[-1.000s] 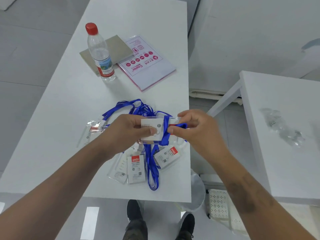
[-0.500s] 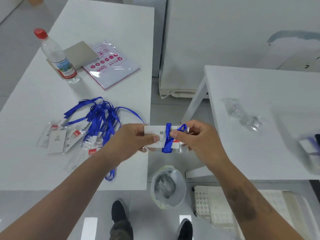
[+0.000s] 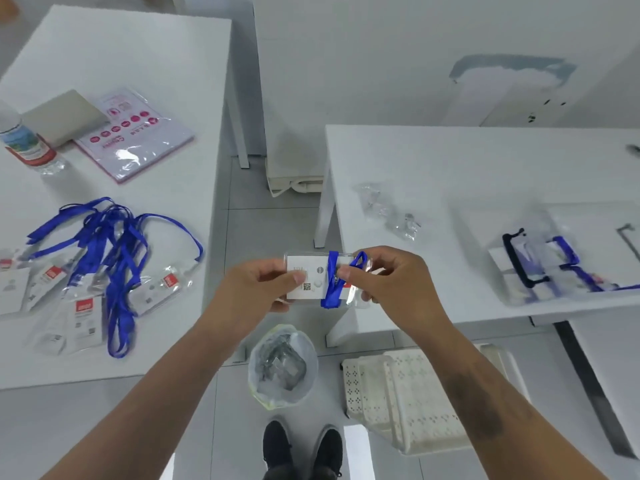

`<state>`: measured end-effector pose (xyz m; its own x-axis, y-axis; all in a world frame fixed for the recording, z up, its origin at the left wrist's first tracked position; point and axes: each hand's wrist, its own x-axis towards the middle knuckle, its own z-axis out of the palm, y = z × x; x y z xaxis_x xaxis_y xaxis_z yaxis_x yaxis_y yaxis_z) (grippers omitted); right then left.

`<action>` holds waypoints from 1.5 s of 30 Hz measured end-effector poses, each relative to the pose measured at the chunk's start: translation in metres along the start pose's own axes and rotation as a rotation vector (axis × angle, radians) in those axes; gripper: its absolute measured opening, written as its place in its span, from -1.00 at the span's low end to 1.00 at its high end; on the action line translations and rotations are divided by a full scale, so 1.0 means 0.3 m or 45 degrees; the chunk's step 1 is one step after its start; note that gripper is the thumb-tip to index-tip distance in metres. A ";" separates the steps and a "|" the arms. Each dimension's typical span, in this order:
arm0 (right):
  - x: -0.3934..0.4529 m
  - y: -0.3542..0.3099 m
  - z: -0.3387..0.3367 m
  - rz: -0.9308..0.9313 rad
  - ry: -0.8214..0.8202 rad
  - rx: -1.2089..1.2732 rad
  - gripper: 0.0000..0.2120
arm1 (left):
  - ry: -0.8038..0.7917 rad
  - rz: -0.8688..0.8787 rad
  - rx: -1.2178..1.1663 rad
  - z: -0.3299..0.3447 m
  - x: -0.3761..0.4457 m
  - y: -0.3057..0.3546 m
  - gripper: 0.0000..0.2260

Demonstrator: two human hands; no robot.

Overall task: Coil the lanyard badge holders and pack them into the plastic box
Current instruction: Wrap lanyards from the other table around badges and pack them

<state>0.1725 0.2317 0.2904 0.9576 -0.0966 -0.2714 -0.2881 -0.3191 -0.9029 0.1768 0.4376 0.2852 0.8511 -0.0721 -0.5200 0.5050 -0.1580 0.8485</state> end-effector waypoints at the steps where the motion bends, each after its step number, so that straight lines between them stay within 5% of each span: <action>1: -0.004 0.010 -0.010 0.013 0.023 0.011 -0.88 | -0.009 0.002 0.010 0.012 0.007 0.000 -0.94; 12: -0.016 0.125 -0.220 0.092 0.247 0.087 -0.71 | -0.183 -0.007 0.033 0.235 0.062 0.042 -0.89; 26: 0.040 0.392 -1.033 0.018 0.228 -0.009 -0.72 | -0.051 -0.027 -0.025 1.080 0.076 0.150 -0.90; 35: 0.206 0.489 -1.478 -0.022 0.377 -0.540 -0.73 | -0.042 0.061 0.038 1.551 0.196 0.306 -0.87; 41: 0.433 0.562 -1.569 0.108 0.194 -1.135 -0.62 | 0.063 0.016 0.310 1.748 0.415 0.306 -0.76; 45: 0.547 0.632 -1.539 0.141 0.083 -1.442 -0.66 | 0.095 -0.107 0.502 1.820 0.561 0.260 -0.89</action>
<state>0.2746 -0.2800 0.2288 0.9347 -0.2154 -0.2829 -0.2376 -0.9703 -0.0461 0.2811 -0.1244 0.2103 0.8247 0.0262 -0.5649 0.4917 -0.5268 0.6934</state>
